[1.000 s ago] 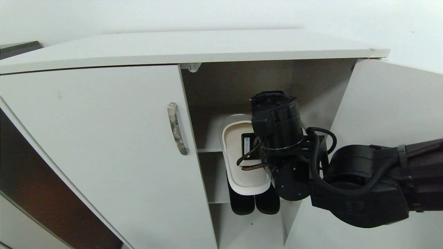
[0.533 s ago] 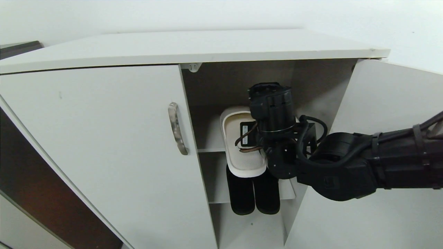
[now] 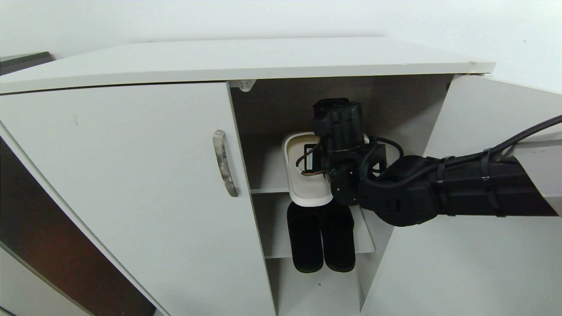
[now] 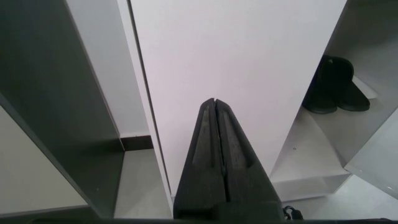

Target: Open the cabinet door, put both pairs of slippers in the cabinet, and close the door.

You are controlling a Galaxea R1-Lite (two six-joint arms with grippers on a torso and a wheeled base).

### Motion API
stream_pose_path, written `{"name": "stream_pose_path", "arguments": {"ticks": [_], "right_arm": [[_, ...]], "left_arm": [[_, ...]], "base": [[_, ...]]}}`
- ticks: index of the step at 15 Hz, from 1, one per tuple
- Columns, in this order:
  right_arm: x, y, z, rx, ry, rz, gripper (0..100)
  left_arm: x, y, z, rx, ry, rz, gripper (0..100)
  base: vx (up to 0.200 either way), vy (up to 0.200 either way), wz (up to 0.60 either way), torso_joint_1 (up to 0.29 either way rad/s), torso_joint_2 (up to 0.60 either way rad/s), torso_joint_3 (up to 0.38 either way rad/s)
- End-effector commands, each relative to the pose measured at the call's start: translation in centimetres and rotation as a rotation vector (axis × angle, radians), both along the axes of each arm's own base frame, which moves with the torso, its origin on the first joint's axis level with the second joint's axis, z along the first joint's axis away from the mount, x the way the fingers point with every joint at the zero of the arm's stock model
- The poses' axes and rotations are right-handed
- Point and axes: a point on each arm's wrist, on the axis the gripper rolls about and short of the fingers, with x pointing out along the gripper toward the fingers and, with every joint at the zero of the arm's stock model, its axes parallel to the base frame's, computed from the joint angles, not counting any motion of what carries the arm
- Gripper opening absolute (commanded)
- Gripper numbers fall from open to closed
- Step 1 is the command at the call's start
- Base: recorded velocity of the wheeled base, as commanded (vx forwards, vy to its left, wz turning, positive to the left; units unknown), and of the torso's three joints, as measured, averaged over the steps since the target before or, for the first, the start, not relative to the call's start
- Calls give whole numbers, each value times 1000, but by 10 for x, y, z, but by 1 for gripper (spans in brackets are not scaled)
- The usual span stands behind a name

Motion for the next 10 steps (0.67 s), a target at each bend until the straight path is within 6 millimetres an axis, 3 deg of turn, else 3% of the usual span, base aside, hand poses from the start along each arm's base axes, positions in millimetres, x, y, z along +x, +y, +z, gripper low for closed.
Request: {"name": "stream_pose_path", "arguments": {"ticks": [1,10], "right_arm": [[7,0,2,9,-8,-13,0],[15,3,-10,-8,8,-22,0]], "left_arm": [[0,0,0,0,1,0,0],[0,0,0,0,1,0,0]], "base": [[0,0,0,0,0,0],[0,0,0,0,0,0]]}}
